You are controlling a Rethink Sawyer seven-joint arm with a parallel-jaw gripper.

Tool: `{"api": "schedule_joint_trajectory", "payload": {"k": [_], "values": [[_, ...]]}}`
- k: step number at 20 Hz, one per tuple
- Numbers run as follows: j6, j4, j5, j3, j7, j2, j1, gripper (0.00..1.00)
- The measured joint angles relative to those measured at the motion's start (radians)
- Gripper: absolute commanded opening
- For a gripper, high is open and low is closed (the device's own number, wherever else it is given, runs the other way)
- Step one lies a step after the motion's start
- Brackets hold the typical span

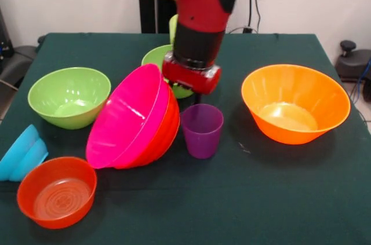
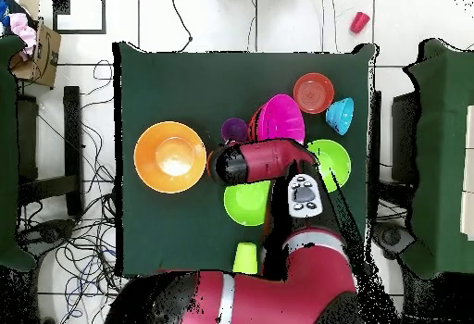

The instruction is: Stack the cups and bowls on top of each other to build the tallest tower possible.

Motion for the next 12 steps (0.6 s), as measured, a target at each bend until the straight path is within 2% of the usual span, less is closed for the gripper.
{"api": "schedule_joint_trajectory", "payload": {"k": [6, 12], "values": [[0.0, -0.057, -0.046, 0.009, 0.0, 0.047, -0.053, 1.0], [0.0, -0.087, -0.074, 0.011, 0.0, 0.073, -0.052, 1.0]]}}
